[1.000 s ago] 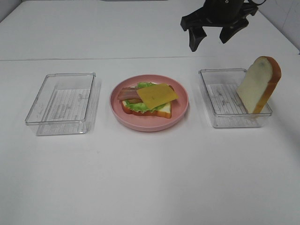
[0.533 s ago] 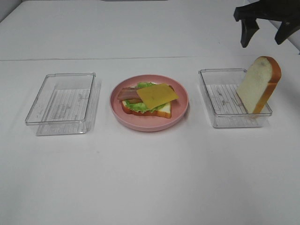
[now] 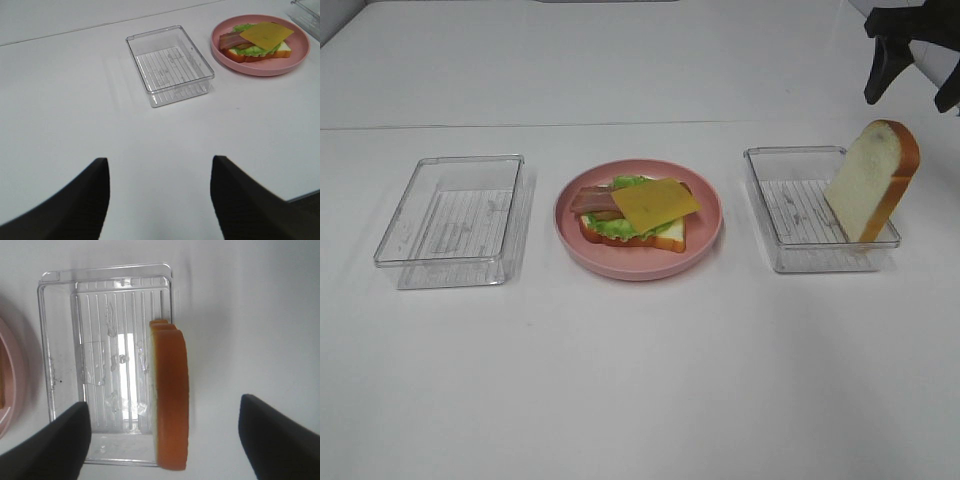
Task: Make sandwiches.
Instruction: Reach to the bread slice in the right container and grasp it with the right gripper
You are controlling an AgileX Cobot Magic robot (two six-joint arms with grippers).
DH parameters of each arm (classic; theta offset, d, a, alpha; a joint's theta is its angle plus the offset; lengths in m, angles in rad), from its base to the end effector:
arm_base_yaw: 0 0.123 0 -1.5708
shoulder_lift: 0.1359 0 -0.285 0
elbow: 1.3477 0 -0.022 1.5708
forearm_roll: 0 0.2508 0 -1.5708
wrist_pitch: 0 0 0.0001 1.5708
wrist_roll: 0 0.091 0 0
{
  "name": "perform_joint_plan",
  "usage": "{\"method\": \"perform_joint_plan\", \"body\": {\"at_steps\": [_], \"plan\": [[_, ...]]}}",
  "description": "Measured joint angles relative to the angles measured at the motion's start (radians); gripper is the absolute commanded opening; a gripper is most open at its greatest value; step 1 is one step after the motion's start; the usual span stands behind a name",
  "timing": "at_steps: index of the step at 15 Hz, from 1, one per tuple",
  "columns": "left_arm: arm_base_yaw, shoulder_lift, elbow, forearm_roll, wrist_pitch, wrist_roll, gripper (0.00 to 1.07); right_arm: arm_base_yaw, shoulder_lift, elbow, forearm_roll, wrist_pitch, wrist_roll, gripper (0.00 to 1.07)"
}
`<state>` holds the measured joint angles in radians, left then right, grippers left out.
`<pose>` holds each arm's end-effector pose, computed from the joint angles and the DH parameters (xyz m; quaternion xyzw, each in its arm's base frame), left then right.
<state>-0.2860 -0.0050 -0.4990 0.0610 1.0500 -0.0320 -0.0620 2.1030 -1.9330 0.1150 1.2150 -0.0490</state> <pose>-0.0036 0.0061 0.2780 0.1065 0.8423 -0.0534 0.5257 0.4525 -0.0183 0.2608 0.0189 0.9890 0.0485 0.1388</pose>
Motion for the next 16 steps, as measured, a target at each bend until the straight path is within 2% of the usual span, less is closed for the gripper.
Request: {"method": "perform_joint_plan", "body": {"at_steps": [5,8,11,14,16], "plan": [[0.0,0.0,0.0,0.0,0.0,0.0,0.58,-0.001,0.084,0.0,0.006,0.002,-0.017,0.76],[0.0,0.0,0.0,0.0,0.0,0.0,0.58,-0.001,0.115,0.0,0.007,0.002,-0.017,0.61],[0.0,0.0,0.0,0.0,0.0,0.0,0.58,-0.001,0.115,0.0,0.007,0.002,-0.018,0.56],[0.0,0.0,0.0,0.0,0.0,0.0,0.58,-0.001,0.122,0.0,0.007,0.002,-0.02,0.47],[0.0,0.0,0.0,0.0,0.0,0.0,0.58,-0.001,0.135,0.0,0.007,0.002,-0.02,0.3]]}}
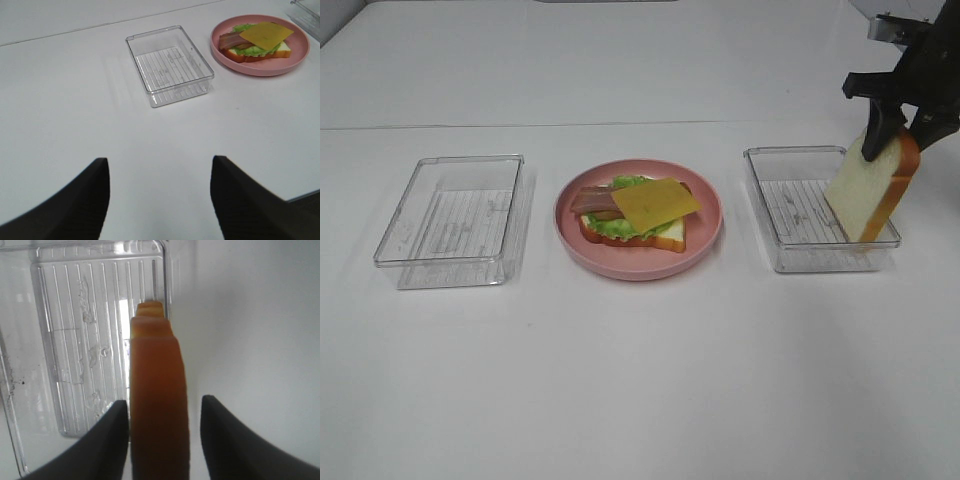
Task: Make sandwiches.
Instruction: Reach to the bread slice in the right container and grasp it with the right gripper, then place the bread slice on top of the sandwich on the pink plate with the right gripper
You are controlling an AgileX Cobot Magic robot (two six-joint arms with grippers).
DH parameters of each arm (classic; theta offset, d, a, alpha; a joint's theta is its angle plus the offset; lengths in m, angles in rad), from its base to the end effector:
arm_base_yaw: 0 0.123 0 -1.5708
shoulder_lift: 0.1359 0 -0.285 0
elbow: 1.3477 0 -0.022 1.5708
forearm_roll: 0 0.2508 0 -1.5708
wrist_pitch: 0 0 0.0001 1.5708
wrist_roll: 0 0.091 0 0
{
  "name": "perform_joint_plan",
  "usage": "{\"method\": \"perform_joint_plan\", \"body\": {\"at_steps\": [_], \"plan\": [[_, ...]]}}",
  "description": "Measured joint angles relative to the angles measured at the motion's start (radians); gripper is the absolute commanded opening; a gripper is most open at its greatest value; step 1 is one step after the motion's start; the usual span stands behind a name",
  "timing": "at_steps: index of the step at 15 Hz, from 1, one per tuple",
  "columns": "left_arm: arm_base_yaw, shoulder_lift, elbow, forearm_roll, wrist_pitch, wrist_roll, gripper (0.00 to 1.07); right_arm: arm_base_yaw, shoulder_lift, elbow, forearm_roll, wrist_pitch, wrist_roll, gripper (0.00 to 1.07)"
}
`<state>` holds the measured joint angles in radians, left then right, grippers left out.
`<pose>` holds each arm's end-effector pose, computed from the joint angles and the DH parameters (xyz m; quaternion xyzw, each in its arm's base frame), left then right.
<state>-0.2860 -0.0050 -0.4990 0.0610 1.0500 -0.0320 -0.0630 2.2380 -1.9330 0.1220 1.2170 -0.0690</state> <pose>-0.0036 0.0061 0.2780 0.1065 0.8423 -0.0534 0.5257 0.4668 -0.0190 0.1987 0.0142 0.9959 0.0539 0.0715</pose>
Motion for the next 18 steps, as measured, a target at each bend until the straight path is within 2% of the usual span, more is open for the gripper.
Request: {"method": "perform_joint_plan", "body": {"at_steps": [2,3,8,12,15,16,18], "plan": [[0.0,0.0,0.0,0.0,0.0,0.0,0.58,0.0,0.003,0.0,0.009,0.001,0.0,0.06],[0.0,0.0,0.0,0.0,0.0,0.0,0.58,0.0,0.003,0.0,0.01,0.001,0.0,0.0],[0.0,0.0,0.0,0.0,0.0,0.0,0.58,0.0,-0.004,0.0,0.051,0.001,-0.002,0.0],[0.0,0.0,0.0,0.0,0.0,0.0,0.58,0.0,-0.055,0.0,0.26,0.001,-0.062,0.0],[0.0,0.0,0.0,0.0,0.0,0.0,0.58,0.003,-0.078,0.0,0.501,0.001,-0.145,0.0],[0.0,0.0,0.0,0.0,0.0,0.0,0.58,0.008,-0.078,0.0,0.525,0.001,-0.155,0.0],[0.0,0.0,0.0,0.0,0.0,0.0,0.58,0.084,-0.065,0.0,0.578,0.0,-0.166,0.0]]}}
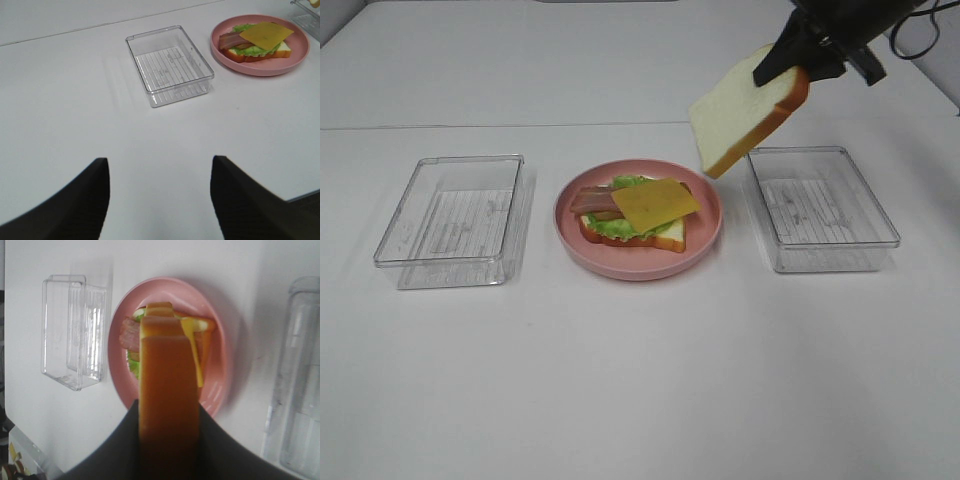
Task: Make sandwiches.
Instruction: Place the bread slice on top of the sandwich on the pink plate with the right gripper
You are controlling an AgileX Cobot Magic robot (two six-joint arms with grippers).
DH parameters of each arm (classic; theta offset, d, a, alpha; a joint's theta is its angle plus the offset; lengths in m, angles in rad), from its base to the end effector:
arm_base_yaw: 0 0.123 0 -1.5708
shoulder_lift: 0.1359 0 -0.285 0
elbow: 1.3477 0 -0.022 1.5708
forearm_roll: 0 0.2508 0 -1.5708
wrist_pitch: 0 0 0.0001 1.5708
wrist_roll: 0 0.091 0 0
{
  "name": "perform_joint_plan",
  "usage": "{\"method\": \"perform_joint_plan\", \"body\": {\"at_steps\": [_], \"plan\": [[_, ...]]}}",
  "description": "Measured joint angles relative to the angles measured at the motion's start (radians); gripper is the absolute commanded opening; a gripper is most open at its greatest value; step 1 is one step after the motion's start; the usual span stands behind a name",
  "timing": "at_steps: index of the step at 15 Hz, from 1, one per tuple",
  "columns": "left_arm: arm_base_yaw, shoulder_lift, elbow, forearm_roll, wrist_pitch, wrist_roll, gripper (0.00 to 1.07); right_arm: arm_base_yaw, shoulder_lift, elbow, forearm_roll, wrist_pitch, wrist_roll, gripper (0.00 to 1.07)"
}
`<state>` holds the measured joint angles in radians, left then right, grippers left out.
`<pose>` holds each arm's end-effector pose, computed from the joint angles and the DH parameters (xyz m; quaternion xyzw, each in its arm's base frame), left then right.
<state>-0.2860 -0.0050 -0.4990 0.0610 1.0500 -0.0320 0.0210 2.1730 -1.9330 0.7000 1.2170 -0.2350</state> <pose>-0.0036 0.0061 0.2780 0.1065 0.8423 -0.0534 0.5257 0.4629 0.0647 0.2481 -0.0341 0.9380 0.3200 0.1292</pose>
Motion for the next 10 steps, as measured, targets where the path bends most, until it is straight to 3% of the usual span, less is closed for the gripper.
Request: {"method": "perform_joint_plan", "body": {"at_steps": [5,10], "plan": [[0.0,0.0,0.0,0.0,0.0,0.0,0.58,0.155,0.092,0.0,0.093,-0.014,-0.01,0.0],[0.0,0.0,0.0,0.0,0.0,0.0,0.58,0.176,0.19,0.0,0.246,-0.052,-0.011,0.0]]}}
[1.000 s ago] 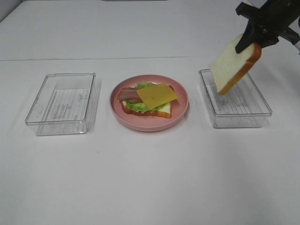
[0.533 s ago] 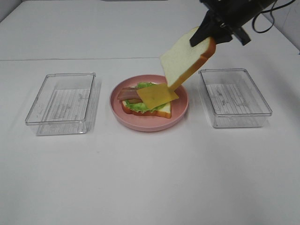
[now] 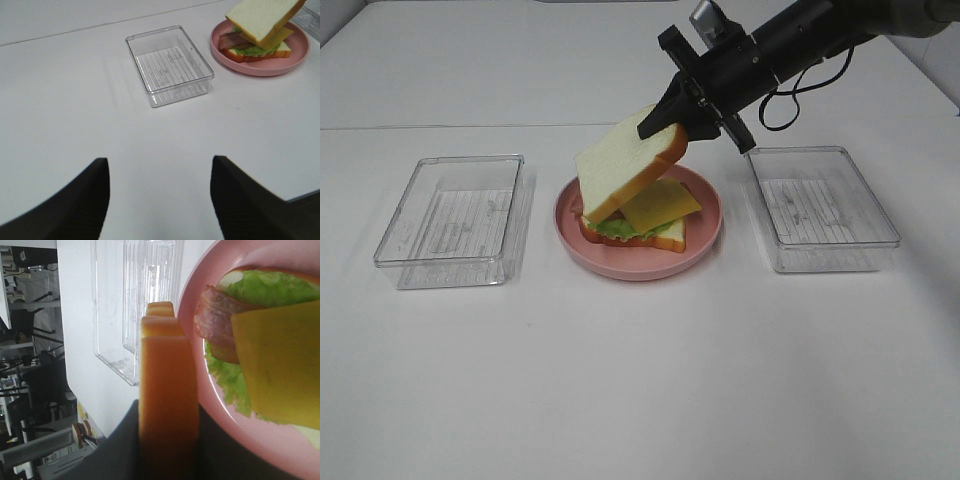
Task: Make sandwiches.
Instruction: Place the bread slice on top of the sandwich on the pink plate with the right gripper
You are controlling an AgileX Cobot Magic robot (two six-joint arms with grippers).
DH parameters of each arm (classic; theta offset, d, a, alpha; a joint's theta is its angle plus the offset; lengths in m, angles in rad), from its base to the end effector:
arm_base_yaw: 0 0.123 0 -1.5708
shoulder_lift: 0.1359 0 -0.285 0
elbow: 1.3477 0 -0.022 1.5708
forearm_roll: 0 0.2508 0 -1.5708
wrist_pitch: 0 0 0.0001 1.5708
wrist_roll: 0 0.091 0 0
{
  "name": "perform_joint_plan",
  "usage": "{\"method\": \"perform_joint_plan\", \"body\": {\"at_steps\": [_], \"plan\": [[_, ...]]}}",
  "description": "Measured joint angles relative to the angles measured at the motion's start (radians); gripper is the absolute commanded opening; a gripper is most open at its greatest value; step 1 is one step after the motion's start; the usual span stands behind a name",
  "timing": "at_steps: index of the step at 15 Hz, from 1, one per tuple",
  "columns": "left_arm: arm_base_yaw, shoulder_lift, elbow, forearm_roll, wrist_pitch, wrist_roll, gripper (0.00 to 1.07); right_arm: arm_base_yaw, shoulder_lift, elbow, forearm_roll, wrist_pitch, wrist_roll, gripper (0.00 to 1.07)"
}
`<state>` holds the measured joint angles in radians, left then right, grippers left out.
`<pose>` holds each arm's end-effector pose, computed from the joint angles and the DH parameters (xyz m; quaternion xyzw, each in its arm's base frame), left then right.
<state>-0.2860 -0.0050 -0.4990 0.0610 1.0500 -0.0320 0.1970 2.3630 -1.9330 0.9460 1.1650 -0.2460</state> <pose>-0.0036 0.0061 0.2780 0.1065 0.8423 -0.0534 0.5257 0.4663 0.1623 0.1721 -0.0330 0.9046 0.4232 0.0384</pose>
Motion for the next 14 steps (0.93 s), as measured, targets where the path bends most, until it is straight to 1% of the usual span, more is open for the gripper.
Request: {"method": "perform_joint_plan", "body": {"at_steps": [4,9,10,11,12,13,14], "plan": [[0.0,0.0,0.0,0.0,0.0,0.0,0.58,0.0,0.049,0.0,0.078,-0.01,0.0,0.0],[0.0,0.0,0.0,0.0,0.0,0.0,0.58,0.0,0.077,0.0,0.078,-0.017,0.002,0.0],[0.0,0.0,0.0,0.0,0.0,0.0,0.58,0.0,0.079,0.0,0.078,-0.017,0.002,0.02],[0.0,0.0,0.0,0.0,0.0,0.0,0.58,0.0,0.08,0.0,0.073,-0.017,0.002,0.13],[0.0,0.0,0.0,0.0,0.0,0.0,0.58,0.0,0.079,0.0,0.041,-0.019,0.014,0.44],[0.0,0.0,0.0,0.0,0.0,0.0,0.58,0.0,0.079,0.0,0.02,-0.019,0.02,0.58],[0.0,0.0,0.0,0.0,0.0,0.0,0.58,0.0,0.079,0.0,0.01,-0.019,0.02,0.61]]}}
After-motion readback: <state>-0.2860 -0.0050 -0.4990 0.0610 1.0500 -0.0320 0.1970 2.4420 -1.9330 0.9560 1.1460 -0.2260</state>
